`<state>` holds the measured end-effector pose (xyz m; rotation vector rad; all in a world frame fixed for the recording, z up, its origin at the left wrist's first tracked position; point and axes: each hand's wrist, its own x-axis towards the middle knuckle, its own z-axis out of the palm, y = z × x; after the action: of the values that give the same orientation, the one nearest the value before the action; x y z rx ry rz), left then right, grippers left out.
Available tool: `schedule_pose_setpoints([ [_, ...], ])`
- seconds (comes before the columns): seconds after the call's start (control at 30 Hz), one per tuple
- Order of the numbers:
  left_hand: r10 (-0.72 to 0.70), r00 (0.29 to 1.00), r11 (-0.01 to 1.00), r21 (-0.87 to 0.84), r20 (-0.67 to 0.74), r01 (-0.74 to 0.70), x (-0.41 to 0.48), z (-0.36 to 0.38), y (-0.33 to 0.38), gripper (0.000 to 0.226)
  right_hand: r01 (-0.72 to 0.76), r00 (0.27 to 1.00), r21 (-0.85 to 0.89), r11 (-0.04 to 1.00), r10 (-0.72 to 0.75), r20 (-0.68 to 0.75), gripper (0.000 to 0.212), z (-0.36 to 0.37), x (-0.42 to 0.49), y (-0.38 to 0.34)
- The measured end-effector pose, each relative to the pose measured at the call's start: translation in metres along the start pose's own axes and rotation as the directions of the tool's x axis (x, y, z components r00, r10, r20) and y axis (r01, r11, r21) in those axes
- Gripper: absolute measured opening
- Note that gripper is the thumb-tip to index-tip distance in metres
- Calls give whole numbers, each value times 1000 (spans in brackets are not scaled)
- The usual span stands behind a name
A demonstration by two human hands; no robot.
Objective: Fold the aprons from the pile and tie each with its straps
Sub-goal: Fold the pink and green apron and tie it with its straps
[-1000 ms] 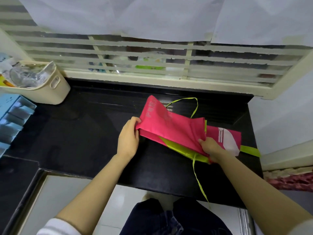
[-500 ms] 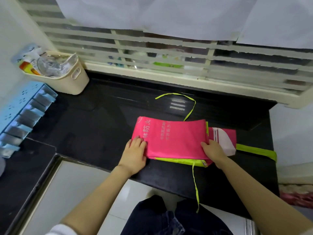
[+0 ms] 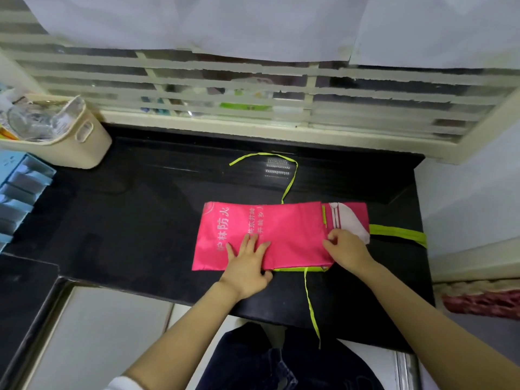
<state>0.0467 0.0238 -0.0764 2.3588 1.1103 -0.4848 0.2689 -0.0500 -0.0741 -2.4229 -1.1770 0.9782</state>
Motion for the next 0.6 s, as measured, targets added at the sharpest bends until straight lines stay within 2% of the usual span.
schedule_pose_setpoints([
  [0.07, 73, 996, 997, -25, -60, -75, 3, -1, 18, 78, -1, 1000, -5, 1000, 1, -17, 21, 1, 0, 1],
  [0.17, 140, 990, 990, 7, -31, -140, 15, 5, 50, 88, 21, 999, -15, 1000, -21, -37, 22, 2, -1, 7],
  [0.3, 97, 995, 990, 104, 18, -98, 28, 18, 71, 74, 106, 994, -16, 994, -106, -35, 15, -7, 2, 23],
  [0.37, 85, 996, 987, 132, 36, -89, 30, 22, 71, 69, 146, 983, -171, 974, -162, -84, 27, -19, 9, 39],
  [0.47, 87, 995, 992, 87, 46, -91, 29, 20, 69, 66, 174, 984, -432, 885, -172, 44, 49, -38, 16, 63],
  [0.53, 81, 996, 997, -14, 28, -81, 29, 17, 69, 62, 239, 970, -460, 855, -186, 157, 57, -42, 17, 73],
  [0.6, 53, 998, 983, -172, -47, -60, 30, 9, 75, 58, 274, 959, -459, 845, -205, 194, 64, -42, 17, 78],
])
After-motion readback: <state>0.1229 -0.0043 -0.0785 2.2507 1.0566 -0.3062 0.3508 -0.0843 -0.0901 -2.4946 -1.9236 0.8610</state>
